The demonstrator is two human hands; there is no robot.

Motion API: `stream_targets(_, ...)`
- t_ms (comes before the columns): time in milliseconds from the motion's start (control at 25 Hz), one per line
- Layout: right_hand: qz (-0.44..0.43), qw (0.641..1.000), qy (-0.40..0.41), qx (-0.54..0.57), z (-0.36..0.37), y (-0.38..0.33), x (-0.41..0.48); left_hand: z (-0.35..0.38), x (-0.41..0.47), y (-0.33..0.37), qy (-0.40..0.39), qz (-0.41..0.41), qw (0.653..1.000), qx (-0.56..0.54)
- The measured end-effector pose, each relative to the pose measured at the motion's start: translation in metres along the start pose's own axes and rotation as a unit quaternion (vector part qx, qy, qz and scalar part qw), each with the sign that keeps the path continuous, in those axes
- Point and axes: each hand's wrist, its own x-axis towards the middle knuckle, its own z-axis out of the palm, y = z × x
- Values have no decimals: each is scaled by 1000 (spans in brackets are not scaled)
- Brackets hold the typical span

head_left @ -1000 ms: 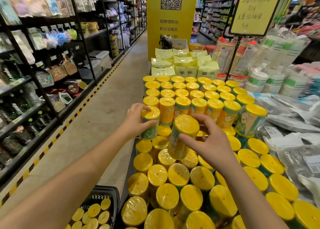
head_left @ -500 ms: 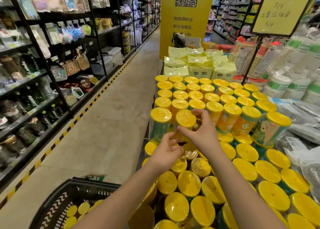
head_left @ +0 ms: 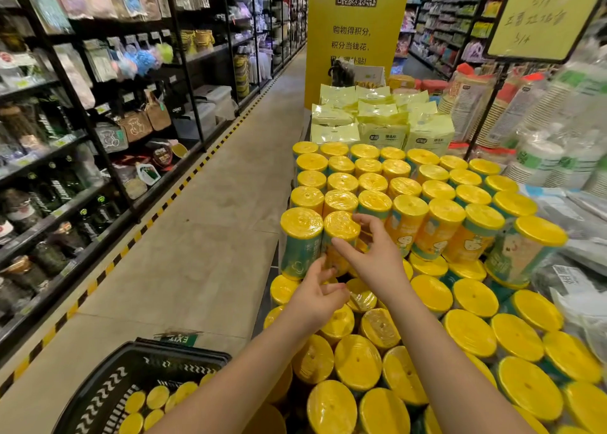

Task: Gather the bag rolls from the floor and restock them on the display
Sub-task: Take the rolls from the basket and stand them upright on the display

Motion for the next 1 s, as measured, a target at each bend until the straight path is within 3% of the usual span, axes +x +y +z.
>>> stream_targets(320, 14, 999, -35, -27, -1, -1, 1, -4, 0, 13, -15, -39, 999, 2)
stream_targets(520, -3, 993, -67, -100, -24, -13, -15, -35, -22, 48, -32, 18, 984, 173)
stream_targets(640, -60, 979, -60, -186, -38, -31, -34, -58, -46, 81, -13, 92, 932, 351)
stream_targets(760, -154, 956, -82, -238, -38, -57, -57, -78, -70, 102, 26, 163, 832, 529)
stream_targets(880, -215, 923, -149, -281, -15, -82, -81, -89, -97, 102, 57, 102, 759, 640)
stream_targets(1000, -248, 906, -208, -273, 22, -101, -99, -111, -131, 83, 78, 17, 744, 664)
